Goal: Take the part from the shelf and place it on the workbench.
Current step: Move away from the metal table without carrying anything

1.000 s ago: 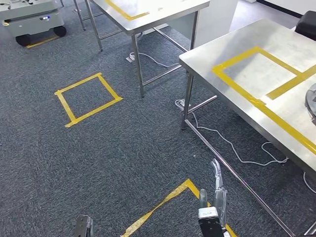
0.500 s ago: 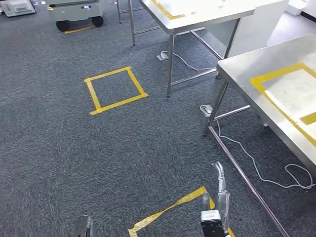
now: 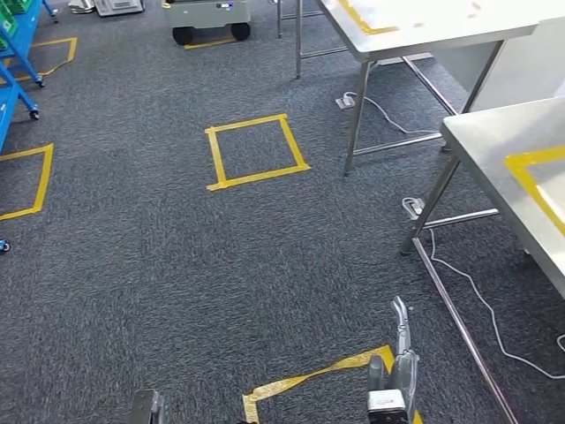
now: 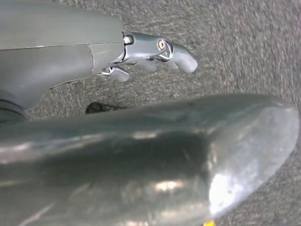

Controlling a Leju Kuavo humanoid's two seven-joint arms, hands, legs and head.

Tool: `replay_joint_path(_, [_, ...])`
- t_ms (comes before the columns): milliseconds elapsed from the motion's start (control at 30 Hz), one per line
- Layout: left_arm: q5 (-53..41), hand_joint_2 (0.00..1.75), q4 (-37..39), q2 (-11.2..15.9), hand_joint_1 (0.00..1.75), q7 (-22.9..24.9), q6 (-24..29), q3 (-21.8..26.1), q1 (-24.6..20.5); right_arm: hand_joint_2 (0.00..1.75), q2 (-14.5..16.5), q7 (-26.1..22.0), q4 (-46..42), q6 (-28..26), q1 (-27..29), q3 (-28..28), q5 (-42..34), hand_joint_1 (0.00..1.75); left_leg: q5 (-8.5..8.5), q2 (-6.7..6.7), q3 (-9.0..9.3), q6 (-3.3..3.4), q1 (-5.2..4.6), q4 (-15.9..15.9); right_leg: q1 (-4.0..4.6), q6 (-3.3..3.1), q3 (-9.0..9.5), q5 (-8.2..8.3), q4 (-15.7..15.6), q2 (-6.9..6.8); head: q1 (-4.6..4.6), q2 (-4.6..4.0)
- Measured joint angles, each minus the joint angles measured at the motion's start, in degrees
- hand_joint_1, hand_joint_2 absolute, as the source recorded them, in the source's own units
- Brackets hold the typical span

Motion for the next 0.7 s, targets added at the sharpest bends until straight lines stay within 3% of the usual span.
replay_joint_path(67, [0.02,0.0,-0.03,0.12,0.0,-0.09,-0.04,0.0,-0.14,0.0,0.01,-0.29,-0.31,0.17,0.15,-0.06,0.04,0.0,2.04,2.22,4.04,0.34,-0.24,-6.97,0.32,0.55,-0.02,-0.38,0.15,-1.1,0.0,0.0])
replay_joint_path(100, [0.02,0.0,-0.04,0.14,0.0,-0.14,-0.06,0.0,-0.2,0.0,0.01,-0.38,-0.43,0.3,0.19,-0.1,0.09,0.0,2.22,2.79,4.92,0.67,-0.37,-8.59,0.5,0.8,-0.01,-0.57,0.19,-1.59,0.07,0.0])
replay_joint_path(167, [0.03,0.0,-0.04,0.21,0.0,-0.21,-0.02,0.0,-0.22,0.0,0.01,-0.56,-0.64,0.66,0.21,-0.17,0.15,0.0,2.1,1.87,4.94,1.56,-0.53,-9.08,0.56,1.28,0.45,-0.78,0.1,-2.6,0.24,0.0])
replay_joint_path(200, [0.09,0.0,-0.04,0.25,0.0,-0.22,0.02,0.0,-0.18,0.0,0.01,-0.61,-0.75,0.82,0.21,-0.2,0.15,0.0,2.16,1.25,4.89,1.93,-0.5,-9.11,0.44,1.62,0.61,-1.03,0.25,-2.38,0.3,0.0])
replay_joint_path(267, [0.23,0.0,-0.06,0.3,0.0,-0.22,0.07,0.01,-0.18,0.0,0.01,-0.69,-0.92,1.02,0.25,-0.23,0.11,0.0,2.39,0.0,4.86,2.59,-0.28,-9.19,0.18,2.22,-0.38,-2.93,2.93,0.19,0.49,0.0])
replay_joint_path(333, [0.33,0.0,-0.08,0.33,0.0,-0.22,0.08,0.02,-0.26,0.0,0.0,-0.72,-0.97,1.11,0.33,-0.31,0.05,0.0,2.51,-1.23,4.75,3.01,-0.19,-9.2,0.08,2.44,-3.82,-6.53,10.13,3.15,0.73,0.0])
replay_joint_path(400, [0.35,0.0,-0.09,0.37,0.0,-0.24,0.11,0.02,-0.28,0.0,0.0,-0.73,-0.97,1.16,0.45,-0.41,0.02,0.0,2.56,-2.71,4.66,3.19,-0.25,-9.19,0.08,2.4,-7.26,-8.51,16.54,3.87,0.8,0.0])
replay_joint_path(433, [0.34,0.0,-0.09,0.4,0.0,-0.27,0.16,0.02,-0.26,0.0,0.0,-0.75,-0.96,1.17,0.5,-0.48,0.02,0.0,2.58,-3.53,4.69,3.19,-0.27,-9.18,0.06,2.33,-7.65,-7.81,16.83,4.0,0.8,0.0])
replay_joint_path(500, [0.33,0.0,-0.09,0.42,0.0,-0.35,0.33,0.02,-0.26,0.0,0.0,-0.84,-0.97,1.19,0.54,-0.6,0.06,0.0,2.64,-5.25,4.82,3.04,-0.21,-9.14,-0.15,2.17,-5.24,-3.76,10.98,5.06,0.8,0.0])
replay_joint_path(533, [0.33,0.0,-0.09,0.41,0.0,-0.38,0.45,0.02,-0.29,0.0,0.0,-0.92,-0.97,1.2,0.57,-0.64,0.1,0.0,2.66,-6.04,4.8,2.84,-0.24,-9.05,-0.38,2.14,-3.4,-1.99,6.85,6.71,0.82,0.0])
replay_joint_path(600, [0.34,0.0,-0.09,0.37,0.0,-0.4,0.75,0.02,-0.42,0.0,0.02,-1.08,-0.97,1.23,0.65,-0.73,0.16,0.0,2.83,-7.39,4.44,2.24,-0.22,-8.9,-0.7,2.0,-1.1,-0.43,1.73,9.29,0.79,0.0])
replay_joint_path(633, [0.35,0.0,-0.09,0.34,0.0,-0.4,0.89,0.02,-0.44,0.0,0.04,-1.15,-0.97,1.27,0.68,-0.79,0.16,0.0,3.02,-8.02,4.14,1.82,-0.11,-8.91,-0.64,1.78,-0.83,-0.5,1.12,9.71,0.78,0.0])
replay_joint_path(700, [0.35,0.0,-0.09,0.24,0.0,-0.4,1.05,0.02,-0.35,0.0,0.16,-1.34,-0.98,1.4,0.67,-0.93,0.15,0.0,3.35,-8.69,3.6,0.99,0.24,-9.03,-0.4,0.99,-0.64,-0.12,0.92,8.29,0.74,0.0])
